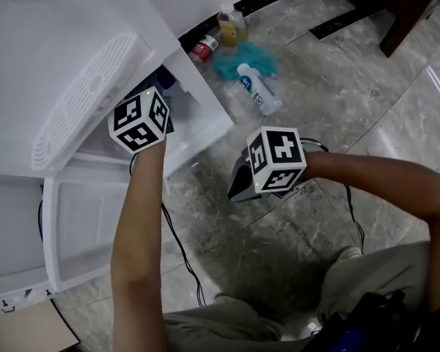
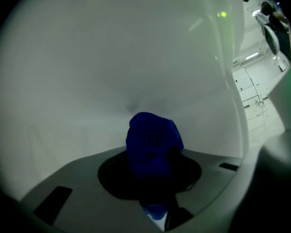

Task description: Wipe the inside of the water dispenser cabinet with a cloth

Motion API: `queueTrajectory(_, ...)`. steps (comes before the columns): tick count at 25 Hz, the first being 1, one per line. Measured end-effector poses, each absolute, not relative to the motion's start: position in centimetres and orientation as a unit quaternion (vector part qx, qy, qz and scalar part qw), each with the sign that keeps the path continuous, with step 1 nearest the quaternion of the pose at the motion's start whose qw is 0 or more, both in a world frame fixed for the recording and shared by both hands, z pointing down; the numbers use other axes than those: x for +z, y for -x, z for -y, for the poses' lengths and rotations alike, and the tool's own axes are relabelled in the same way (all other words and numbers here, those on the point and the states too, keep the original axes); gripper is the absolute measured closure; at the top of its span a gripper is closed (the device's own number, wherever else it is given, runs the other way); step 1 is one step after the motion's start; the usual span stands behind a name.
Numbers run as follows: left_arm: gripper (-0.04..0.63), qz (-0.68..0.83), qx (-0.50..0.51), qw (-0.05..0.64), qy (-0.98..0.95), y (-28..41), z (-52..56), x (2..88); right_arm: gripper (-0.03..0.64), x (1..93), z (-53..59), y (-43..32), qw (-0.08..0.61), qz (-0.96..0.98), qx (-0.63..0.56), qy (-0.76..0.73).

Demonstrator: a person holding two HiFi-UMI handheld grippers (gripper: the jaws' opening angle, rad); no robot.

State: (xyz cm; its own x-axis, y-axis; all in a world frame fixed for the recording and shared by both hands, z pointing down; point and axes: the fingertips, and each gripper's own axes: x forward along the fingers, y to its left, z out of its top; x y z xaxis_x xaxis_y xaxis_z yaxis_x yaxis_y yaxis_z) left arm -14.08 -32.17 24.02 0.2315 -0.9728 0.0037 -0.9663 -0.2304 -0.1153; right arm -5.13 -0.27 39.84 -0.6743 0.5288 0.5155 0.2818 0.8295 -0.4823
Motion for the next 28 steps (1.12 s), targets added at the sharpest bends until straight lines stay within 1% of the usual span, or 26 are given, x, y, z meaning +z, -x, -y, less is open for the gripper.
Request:
queueTrajectory(3,0.494,-0.648,0.033,0.062,0.758,14.2,31.3,21.5,0.618,40.1,-0.6,6.0,0.332,0.893,0.186,0.240)
queueTrajectory(5,0.494,-0.667,0.048,0.079,0.739,14.1,30.9,20.7,0.618,40.1,-1.0,6.2,0.331,0.892,0.187,0.246)
queueTrajectory(9,0.495,-0.669,0.046,0.104,0.735,14.2,31.7,20.6,0.618,40.9,-1.9,4.8,0.337,0.884,0.209,0.246)
queueTrajectory(15,0.508,-0.687,0.046,0.081,0.720,16.0,35.0,20.3,0.618,41.4,-2.9,2.4,0.344,0.879,0.234,0.232)
queueTrajectory(18,0.508,-0.695,0.031,0.081,0.714,15.8,34.4,20.7,0.618,41.6,-3.2,1.5,0.349,0.876,0.240,0.229)
queueTrajectory(22,0.506,-0.720,-0.001,0.113,0.684,14.8,32.1,20.9,0.618,41.9,-3.4,1.5,0.357,0.873,0.229,0.241)
queueTrajectory(25,0.508,-0.717,-0.011,0.113,0.688,14.5,32.5,20.9,0.618,41.9,-3.6,2.0,0.357,0.873,0.219,0.249)
queueTrajectory(28,0.508,-0.711,-0.020,0.107,0.694,15.3,34.2,20.9,0.618,41.7,-3.8,1.8,0.351,0.871,0.237,0.247)
